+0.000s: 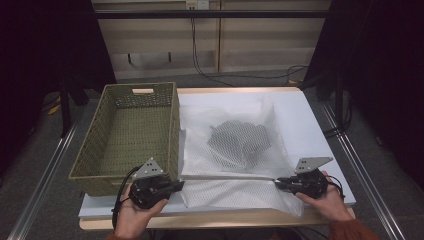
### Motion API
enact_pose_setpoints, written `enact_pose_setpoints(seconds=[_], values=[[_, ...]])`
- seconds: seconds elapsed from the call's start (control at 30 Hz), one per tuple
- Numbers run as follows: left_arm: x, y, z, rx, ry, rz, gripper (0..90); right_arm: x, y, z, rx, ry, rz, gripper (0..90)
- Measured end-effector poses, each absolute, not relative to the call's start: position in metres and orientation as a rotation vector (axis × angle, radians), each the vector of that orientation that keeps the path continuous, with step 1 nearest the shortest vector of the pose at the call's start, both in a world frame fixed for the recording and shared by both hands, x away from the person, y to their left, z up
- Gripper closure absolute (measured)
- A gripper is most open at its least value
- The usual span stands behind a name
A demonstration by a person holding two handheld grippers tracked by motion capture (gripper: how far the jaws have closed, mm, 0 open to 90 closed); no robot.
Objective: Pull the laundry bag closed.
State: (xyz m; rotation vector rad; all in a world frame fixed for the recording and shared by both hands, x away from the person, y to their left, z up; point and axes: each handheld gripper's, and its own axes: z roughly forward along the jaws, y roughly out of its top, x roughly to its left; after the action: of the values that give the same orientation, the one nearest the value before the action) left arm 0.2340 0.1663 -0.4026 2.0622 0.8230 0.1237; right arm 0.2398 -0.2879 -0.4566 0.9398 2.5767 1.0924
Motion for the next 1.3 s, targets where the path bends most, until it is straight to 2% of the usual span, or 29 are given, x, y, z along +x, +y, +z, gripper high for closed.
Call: enact_pose_setpoints(seconds=[1.3], values=[[0.234, 0.169, -0.403, 2.077, 0.828, 0.122, 89.2, 0.227, -0.311, -0.459, 1.007, 2.536, 1.083, 82.4]])
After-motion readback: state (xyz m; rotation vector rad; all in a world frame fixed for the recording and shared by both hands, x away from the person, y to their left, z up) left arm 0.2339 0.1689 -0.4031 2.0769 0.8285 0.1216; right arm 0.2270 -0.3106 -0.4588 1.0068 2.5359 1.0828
